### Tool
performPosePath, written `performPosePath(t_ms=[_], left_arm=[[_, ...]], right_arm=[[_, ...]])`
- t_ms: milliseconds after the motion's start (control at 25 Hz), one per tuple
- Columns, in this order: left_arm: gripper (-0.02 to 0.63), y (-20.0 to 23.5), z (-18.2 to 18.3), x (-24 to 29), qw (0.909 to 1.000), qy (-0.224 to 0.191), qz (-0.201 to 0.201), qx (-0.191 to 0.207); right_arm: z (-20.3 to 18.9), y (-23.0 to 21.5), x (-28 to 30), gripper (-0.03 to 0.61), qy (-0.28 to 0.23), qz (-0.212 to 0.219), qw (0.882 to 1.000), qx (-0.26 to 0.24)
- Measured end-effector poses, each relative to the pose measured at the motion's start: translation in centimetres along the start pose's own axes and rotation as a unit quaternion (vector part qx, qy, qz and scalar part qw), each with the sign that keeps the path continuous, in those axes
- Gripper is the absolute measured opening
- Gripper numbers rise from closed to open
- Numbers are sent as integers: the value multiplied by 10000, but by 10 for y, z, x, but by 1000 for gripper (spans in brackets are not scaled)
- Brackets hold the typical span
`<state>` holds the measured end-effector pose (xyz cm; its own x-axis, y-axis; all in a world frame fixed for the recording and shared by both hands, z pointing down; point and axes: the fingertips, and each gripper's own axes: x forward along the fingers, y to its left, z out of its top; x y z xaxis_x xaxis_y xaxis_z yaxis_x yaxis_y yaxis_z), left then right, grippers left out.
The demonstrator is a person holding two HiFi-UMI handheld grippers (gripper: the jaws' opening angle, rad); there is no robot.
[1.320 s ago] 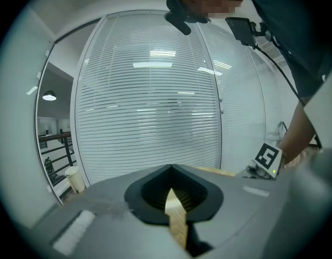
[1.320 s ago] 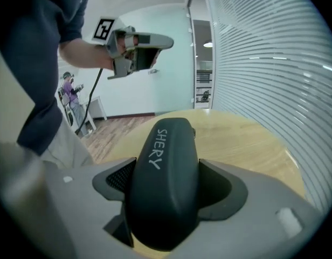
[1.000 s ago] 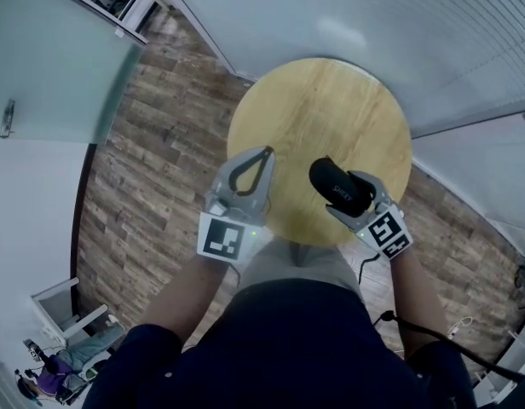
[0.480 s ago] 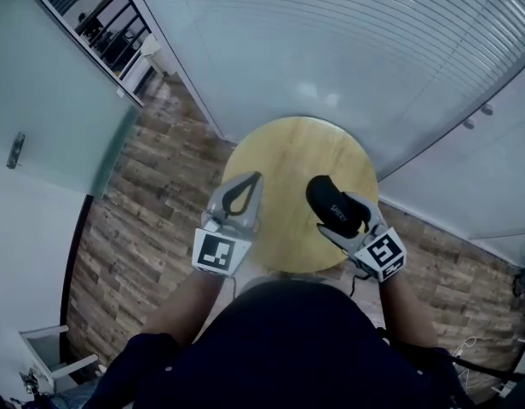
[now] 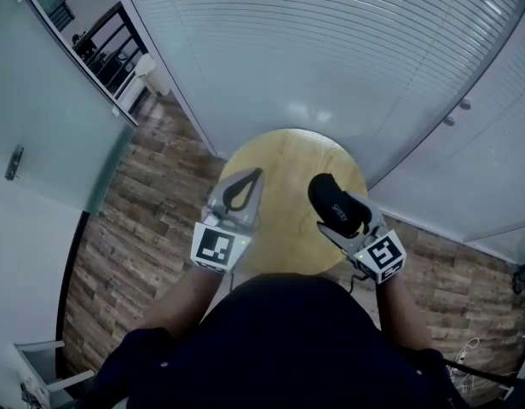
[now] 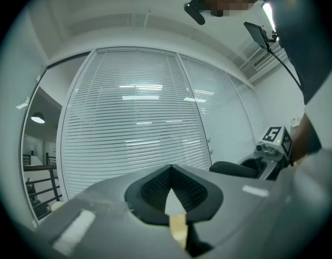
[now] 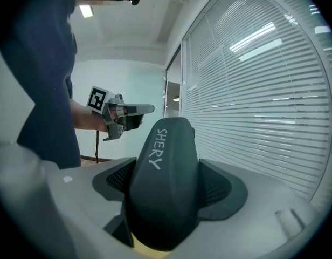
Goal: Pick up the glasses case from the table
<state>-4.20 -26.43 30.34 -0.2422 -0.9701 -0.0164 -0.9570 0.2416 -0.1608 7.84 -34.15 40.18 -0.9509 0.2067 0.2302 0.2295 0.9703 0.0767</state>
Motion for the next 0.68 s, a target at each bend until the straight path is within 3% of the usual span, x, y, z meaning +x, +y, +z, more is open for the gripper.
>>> performPosePath(t_ms=[200, 520, 680], left_arm=[[3, -6, 8, 6, 9994, -43, -191, 297], [3, 0, 3, 5, 10000, -27, -34, 78], [3, 13, -9, -1, 9997, 76, 12, 237]], right_arm=[[9, -7, -7, 368, -179, -162, 9997, 61], [8, -14, -7, 368, -214, -230, 9995, 96], [9, -17, -4, 368, -344, -329, 9987, 183]])
